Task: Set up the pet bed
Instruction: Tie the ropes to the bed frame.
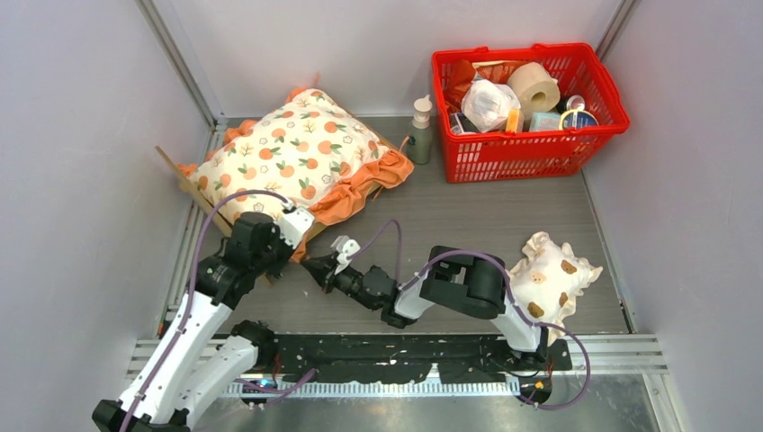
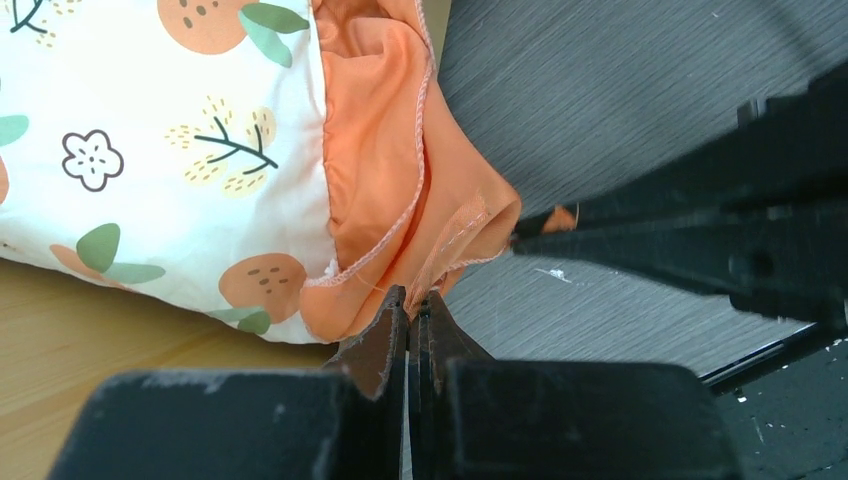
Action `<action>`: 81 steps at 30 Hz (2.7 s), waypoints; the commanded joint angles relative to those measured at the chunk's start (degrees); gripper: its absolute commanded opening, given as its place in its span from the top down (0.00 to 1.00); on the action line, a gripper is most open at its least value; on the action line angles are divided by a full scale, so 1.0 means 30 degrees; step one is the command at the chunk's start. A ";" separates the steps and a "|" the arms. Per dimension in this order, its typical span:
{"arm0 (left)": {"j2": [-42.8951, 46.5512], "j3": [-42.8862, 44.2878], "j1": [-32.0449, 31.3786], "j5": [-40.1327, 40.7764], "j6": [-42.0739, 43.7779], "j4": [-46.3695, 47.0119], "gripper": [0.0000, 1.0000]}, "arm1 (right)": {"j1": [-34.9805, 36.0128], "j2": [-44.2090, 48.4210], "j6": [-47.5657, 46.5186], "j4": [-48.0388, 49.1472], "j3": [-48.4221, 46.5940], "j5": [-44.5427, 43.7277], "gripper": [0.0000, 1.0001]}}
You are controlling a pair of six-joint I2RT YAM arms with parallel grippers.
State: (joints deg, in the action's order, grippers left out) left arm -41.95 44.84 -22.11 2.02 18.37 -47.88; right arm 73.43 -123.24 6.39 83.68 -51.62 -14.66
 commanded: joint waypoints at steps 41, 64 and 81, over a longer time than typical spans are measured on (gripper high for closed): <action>-0.1033 0.4546 -0.0717 0.7764 -0.8640 -0.3922 1.00 | -0.2839 -0.1240 0.6028 -0.1606 -0.1872 0.4338 0.95; -0.0646 0.2978 -0.0589 1.3327 -1.6587 -0.5192 1.00 | -0.2520 -0.1885 0.7054 0.0631 0.0895 0.2290 0.95; 0.0905 0.2040 -0.0221 0.9783 -0.8820 0.4825 1.00 | -0.2650 -0.3573 0.6798 -0.2321 -0.2971 0.4489 0.95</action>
State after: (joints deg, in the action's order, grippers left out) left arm -43.27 51.40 -23.44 36.27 -17.21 -47.97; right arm 65.95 -131.28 26.92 80.34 -57.74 -2.63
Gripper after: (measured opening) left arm 0.022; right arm 0.062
